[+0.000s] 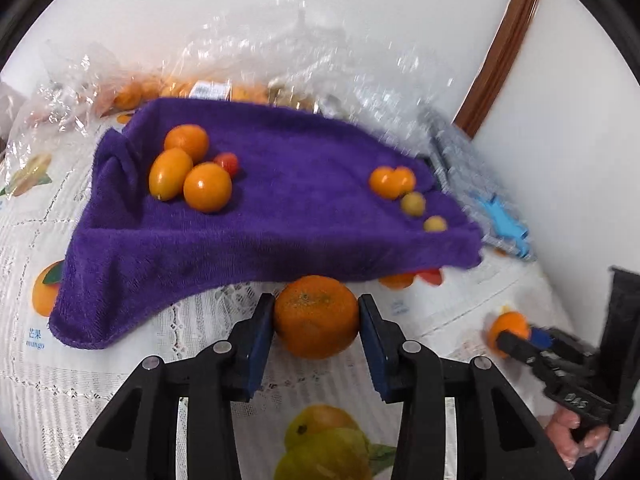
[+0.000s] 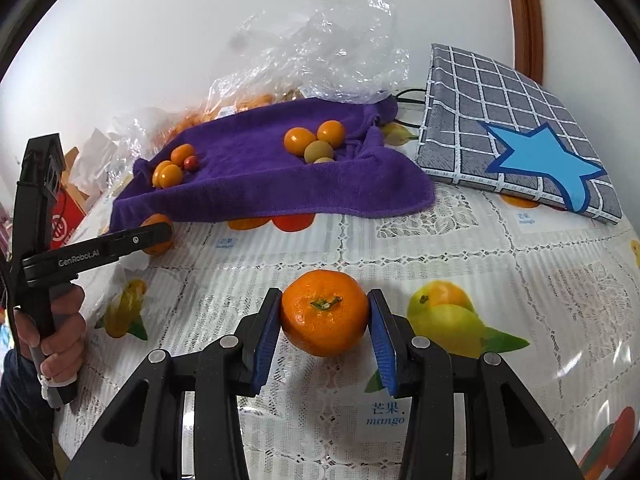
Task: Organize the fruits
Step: 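Grasp a large orange with the left tool while the right tool holds the tangerine, then carry the orange with the left tool while the right tool carries the tangerine onto the towel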
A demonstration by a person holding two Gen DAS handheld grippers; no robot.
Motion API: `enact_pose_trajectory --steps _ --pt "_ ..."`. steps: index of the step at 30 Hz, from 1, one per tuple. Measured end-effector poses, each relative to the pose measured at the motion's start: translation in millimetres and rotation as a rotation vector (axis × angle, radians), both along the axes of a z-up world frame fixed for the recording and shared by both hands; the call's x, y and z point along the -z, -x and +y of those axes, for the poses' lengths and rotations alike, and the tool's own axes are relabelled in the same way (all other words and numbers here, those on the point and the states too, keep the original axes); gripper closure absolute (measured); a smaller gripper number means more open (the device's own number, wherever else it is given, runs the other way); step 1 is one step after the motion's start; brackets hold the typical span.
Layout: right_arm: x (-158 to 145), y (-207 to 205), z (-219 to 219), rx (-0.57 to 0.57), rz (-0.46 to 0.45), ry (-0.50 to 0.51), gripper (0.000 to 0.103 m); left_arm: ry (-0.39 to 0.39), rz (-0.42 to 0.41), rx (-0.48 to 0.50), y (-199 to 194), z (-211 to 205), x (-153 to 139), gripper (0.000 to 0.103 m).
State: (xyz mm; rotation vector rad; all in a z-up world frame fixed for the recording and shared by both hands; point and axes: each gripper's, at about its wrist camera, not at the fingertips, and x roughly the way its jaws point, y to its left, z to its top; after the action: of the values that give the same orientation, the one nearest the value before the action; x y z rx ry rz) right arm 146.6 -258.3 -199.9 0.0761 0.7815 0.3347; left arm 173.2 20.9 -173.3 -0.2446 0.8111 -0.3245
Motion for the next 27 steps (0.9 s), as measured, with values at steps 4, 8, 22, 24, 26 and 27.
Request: enact_pose_trajectory --steps 4,8,22,24,26,27 --pt "0 0 -1 -0.005 -0.004 -0.009 0.06 0.04 -0.02 -0.045 4 11 -3 0.063" --pt "-1 1 -1 0.004 -0.009 -0.012 0.06 0.039 -0.051 -0.081 7 14 -7 0.063" --pt "-4 10 -7 0.035 -0.032 -0.031 0.06 0.079 -0.141 -0.118 20 26 -22 0.063" --pt "-4 12 -12 0.059 -0.029 -0.047 0.06 0.086 -0.143 -0.122 20 28 -22 0.063" --pt "-3 12 -18 0.069 -0.014 -0.082 0.06 0.098 -0.143 -0.124 20 29 -23 0.063" --pt "-3 13 -21 0.075 -0.007 -0.101 0.06 0.103 -0.147 -0.124 21 30 -24 0.063"
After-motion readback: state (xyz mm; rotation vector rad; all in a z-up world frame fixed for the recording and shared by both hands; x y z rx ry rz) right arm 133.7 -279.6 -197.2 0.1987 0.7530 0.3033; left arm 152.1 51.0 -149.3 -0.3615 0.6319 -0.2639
